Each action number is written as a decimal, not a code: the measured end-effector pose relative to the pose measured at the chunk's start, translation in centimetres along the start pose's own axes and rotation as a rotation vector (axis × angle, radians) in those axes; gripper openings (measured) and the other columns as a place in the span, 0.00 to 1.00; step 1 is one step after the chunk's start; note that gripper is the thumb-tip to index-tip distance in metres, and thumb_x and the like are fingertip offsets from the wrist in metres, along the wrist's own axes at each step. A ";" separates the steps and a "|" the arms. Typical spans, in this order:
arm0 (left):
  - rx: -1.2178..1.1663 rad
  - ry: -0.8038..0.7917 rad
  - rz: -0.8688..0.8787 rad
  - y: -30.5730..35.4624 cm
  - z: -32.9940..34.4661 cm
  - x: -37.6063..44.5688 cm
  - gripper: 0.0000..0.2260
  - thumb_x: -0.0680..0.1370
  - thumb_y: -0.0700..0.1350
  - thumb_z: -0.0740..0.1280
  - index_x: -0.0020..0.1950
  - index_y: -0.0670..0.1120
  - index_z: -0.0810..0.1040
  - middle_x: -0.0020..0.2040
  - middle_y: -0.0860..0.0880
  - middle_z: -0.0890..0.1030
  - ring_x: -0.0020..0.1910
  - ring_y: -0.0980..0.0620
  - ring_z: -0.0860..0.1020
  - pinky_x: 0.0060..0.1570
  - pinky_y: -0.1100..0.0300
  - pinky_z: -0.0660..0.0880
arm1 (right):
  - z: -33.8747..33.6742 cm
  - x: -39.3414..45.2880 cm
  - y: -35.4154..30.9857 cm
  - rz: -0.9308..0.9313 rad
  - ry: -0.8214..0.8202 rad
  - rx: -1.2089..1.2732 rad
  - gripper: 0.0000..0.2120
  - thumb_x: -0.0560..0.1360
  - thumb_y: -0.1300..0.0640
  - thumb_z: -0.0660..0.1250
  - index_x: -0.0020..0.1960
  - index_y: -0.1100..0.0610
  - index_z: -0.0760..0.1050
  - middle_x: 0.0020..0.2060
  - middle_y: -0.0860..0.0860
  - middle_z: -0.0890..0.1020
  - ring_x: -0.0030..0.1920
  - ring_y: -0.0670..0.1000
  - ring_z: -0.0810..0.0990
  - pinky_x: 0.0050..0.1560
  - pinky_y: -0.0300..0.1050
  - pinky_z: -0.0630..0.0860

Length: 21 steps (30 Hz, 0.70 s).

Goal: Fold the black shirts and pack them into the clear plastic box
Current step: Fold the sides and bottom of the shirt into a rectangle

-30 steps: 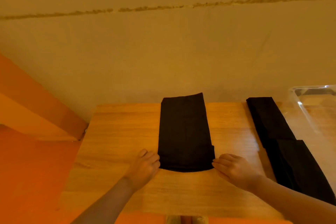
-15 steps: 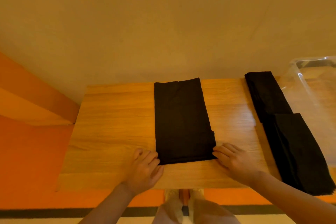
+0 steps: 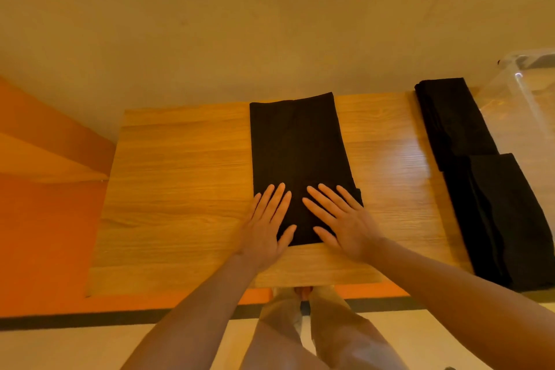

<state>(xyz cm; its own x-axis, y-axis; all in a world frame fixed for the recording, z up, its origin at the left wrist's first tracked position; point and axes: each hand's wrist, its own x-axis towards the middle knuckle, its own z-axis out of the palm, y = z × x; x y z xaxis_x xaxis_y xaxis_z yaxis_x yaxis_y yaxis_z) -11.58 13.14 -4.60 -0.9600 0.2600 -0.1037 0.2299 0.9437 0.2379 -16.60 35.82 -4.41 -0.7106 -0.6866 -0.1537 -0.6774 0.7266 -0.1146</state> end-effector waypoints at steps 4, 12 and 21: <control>0.025 -0.005 -0.039 -0.5 0.1 -1.1 0.31 0.81 0.60 0.51 0.79 0.45 0.53 0.79 0.46 0.52 0.78 0.48 0.47 0.75 0.49 0.49 | -0.2 -2.0 1.0 0.148 -0.002 0.018 0.31 0.81 0.39 0.44 0.78 0.54 0.50 0.78 0.51 0.52 0.78 0.51 0.45 0.76 0.52 0.48; 0.023 -0.043 -0.024 0.4 0.4 -3.0 0.31 0.81 0.61 0.50 0.79 0.45 0.52 0.79 0.45 0.50 0.78 0.47 0.47 0.74 0.47 0.51 | 0.2 -4.8 0.1 0.222 -0.025 0.019 0.33 0.81 0.38 0.45 0.78 0.59 0.50 0.78 0.54 0.51 0.78 0.51 0.46 0.75 0.52 0.49; -0.013 -0.015 -0.033 1.7 -0.1 -4.4 0.30 0.81 0.61 0.49 0.79 0.47 0.54 0.79 0.46 0.51 0.78 0.47 0.49 0.74 0.44 0.46 | -0.7 -6.1 -0.7 0.179 -0.002 0.060 0.32 0.82 0.40 0.45 0.78 0.60 0.52 0.78 0.55 0.53 0.78 0.51 0.47 0.75 0.51 0.50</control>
<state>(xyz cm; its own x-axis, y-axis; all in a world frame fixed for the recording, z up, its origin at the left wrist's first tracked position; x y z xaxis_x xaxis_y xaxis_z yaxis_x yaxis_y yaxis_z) -6.95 13.58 -3.67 -0.9646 0.2316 -0.1262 0.1956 0.9491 0.2469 -11.93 39.45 -2.68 -0.8186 -0.5459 -0.1784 -0.5273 0.8375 -0.1432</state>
